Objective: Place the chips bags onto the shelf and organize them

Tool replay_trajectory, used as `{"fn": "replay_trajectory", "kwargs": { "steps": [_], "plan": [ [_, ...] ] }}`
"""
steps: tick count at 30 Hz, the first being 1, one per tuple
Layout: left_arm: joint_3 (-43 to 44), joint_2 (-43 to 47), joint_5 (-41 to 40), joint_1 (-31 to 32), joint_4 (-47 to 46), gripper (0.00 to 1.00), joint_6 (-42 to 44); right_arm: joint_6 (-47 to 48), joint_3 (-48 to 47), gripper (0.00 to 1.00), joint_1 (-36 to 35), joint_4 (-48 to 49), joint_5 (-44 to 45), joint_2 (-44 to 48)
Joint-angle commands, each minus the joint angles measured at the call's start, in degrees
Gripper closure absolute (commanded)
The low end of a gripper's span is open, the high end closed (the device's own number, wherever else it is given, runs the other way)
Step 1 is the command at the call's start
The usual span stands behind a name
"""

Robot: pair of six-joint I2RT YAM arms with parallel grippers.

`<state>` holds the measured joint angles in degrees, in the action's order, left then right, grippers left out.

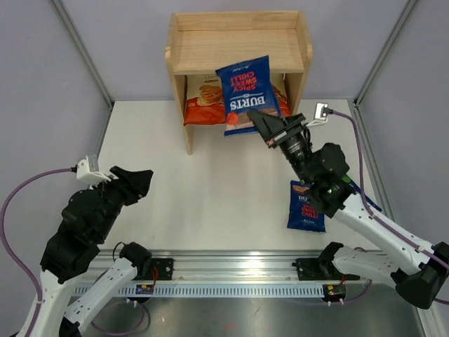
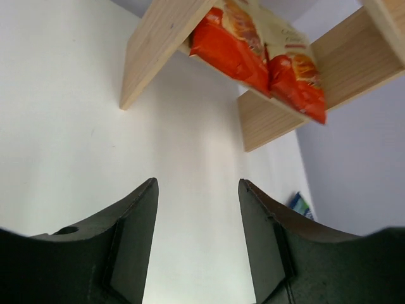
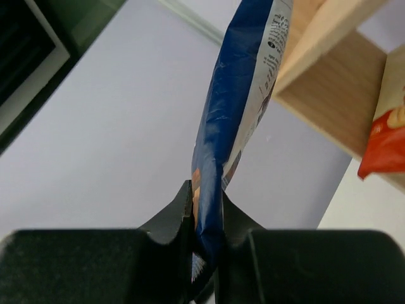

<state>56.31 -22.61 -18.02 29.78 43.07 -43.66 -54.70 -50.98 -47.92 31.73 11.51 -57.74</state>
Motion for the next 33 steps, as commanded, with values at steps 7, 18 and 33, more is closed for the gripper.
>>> {"fn": "replay_trajectory", "kwargs": {
  "steps": [7,18,33],
  "plan": [
    [4.60,-3.05,5.44,0.10,5.97,0.44,12.54,-11.83,-27.12,0.91,16.18,-21.96,-7.63,-11.85],
    [-1.29,-1.30,12.75,0.10,2.98,0.48,16.94,-20.44,-45.25,0.92,24.28,-36.64,-7.65,-27.51],
    [-3.14,1.69,13.45,0.10,4.13,0.51,17.20,-28.09,-55.45,0.88,28.41,-48.16,-2.98,-34.62]
  ]
}}
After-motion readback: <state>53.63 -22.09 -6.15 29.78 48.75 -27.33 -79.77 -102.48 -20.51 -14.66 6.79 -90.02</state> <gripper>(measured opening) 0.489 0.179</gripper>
